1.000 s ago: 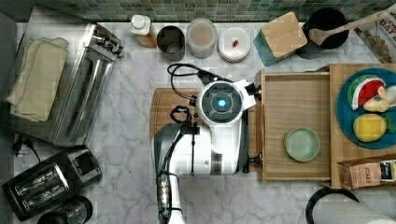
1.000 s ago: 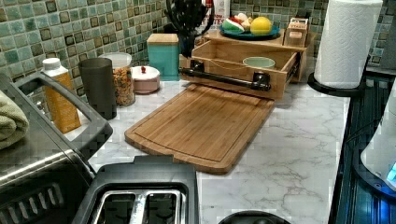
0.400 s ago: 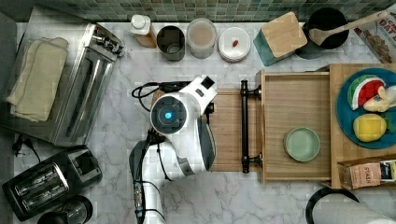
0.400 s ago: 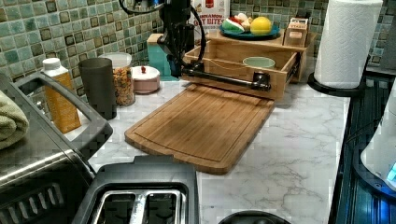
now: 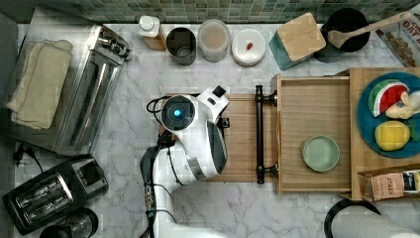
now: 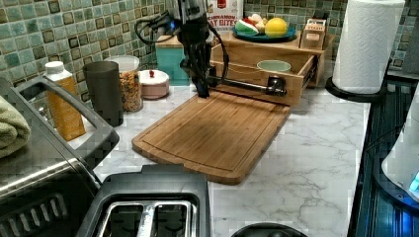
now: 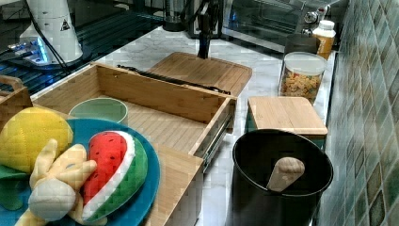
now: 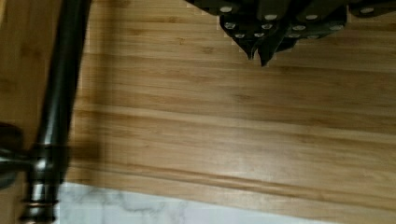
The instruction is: Close the drawer.
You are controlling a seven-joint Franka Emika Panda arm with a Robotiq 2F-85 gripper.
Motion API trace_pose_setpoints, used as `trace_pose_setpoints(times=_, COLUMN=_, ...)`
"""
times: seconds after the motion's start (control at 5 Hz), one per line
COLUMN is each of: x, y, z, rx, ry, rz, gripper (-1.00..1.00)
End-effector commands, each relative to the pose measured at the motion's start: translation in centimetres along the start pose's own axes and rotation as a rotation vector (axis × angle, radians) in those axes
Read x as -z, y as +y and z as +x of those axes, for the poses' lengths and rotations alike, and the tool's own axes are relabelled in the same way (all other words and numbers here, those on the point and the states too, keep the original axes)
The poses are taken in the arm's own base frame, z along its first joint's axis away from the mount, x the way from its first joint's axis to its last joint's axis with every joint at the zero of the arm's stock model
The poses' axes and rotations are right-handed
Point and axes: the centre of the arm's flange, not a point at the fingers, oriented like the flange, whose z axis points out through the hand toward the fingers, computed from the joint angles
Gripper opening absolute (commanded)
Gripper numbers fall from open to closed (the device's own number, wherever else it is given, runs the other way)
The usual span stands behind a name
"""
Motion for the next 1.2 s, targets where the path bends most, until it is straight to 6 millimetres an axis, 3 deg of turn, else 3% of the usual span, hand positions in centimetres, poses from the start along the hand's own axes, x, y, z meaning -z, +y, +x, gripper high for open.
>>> trace_pose_setpoints(times=0.2, x=-0.9, y=4.1, z=-0.6, rx=-0.023, ry=0.087, rz=0.006, gripper=-1.00)
trace_pose_setpoints(times=0.6, x=-1.6, y=8.3, z=-1.1, rx=-0.048, ry=0.072, rz=0.016, gripper=-1.00)
trace_pose_setpoints(times=1.2, x=-3.9, y=17.5, z=-2.2, rx=-0.066, ry=0.086, rz=0.053, gripper=-1.00)
